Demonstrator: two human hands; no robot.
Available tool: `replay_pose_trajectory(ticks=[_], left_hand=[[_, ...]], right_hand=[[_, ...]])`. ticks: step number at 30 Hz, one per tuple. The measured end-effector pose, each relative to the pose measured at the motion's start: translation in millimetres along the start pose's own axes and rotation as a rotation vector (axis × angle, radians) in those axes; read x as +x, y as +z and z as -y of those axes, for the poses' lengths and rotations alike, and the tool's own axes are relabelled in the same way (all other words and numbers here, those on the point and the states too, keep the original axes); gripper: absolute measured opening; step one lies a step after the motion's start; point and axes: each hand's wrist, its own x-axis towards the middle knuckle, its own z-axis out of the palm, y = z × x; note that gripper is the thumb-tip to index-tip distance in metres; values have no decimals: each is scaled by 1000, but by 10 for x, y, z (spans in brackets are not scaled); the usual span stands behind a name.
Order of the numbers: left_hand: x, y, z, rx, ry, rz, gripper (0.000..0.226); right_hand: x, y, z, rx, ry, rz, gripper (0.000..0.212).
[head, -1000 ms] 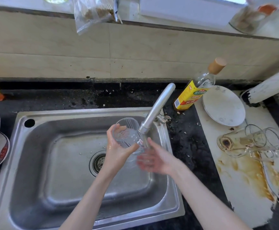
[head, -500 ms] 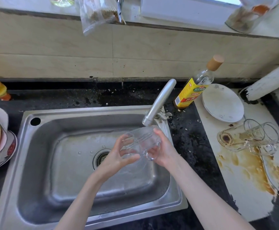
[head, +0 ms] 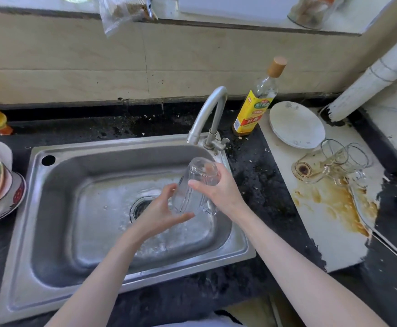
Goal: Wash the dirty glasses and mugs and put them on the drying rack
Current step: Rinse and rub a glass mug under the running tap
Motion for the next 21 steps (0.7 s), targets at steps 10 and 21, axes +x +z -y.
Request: replay_pose_trajectory(ticks=[10, 21], left_hand=[[-240, 119, -127, 566, 167, 39, 76], [-1606, 915, -626, 777, 618, 134, 89]], right_hand=[[-638, -188, -153, -92, -173, -147, 70], [-2976, -734, -623, 20, -158, -533, 59]])
